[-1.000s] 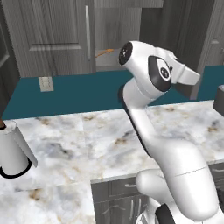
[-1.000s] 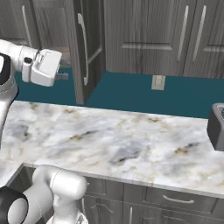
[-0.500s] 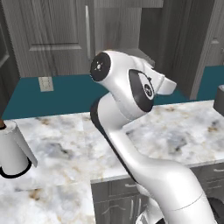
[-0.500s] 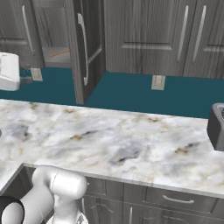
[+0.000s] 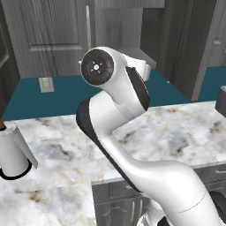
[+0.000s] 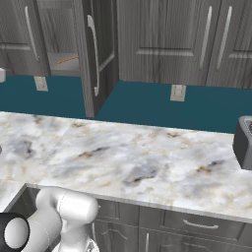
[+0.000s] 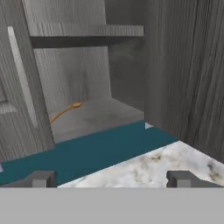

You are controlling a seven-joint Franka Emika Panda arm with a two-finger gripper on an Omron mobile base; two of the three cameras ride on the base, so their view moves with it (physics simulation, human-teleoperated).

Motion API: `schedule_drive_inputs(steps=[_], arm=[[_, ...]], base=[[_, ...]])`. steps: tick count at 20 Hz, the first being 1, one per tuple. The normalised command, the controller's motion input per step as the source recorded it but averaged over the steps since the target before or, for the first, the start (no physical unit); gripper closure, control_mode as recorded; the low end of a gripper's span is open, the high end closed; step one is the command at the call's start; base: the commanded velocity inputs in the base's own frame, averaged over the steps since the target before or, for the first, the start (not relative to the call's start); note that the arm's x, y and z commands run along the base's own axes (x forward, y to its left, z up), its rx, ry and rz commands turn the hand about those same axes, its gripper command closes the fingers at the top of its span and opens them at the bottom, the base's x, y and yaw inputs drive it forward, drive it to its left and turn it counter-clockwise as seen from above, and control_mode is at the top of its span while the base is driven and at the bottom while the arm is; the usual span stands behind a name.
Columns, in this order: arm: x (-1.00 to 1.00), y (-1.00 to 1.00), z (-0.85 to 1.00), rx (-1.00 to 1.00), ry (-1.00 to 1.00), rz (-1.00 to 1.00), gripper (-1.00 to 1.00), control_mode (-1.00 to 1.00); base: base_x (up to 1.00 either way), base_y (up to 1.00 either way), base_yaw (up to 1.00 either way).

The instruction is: The dining table condiment station is running low on ketchup. Refill the condiment station by opening the cabinet and taking the ketchup from the cabinet and placing it on the dining table.

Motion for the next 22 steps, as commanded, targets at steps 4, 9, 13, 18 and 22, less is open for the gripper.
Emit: schedule_drive_inputs(steps=[4,9,13,18,22], arm=[[0.77,0.01,-0.32,-0.18,-0.21,0.38,-1.0,-1.0],[0.81,0.0,-0.62,-0.17,-0.33,0.23,-1.0,-1.0],[0.7,0.13,-0.23,-0.15,-0.34,0.03,-1.0,-1.0],[0.66,0.24,0.0,-0.01,-0.09,-0.01,-1.0,-1.0],[0.73,0.51,0.15,0.0,0.0,-0.04,-1.0,-1.0]], base=[[0.0,0.0,0.0],[0.0,0.0,0.0],[0.0,0.0,0.0],[0.0,0.0,0.0],[0.0,0.0,0.0]])
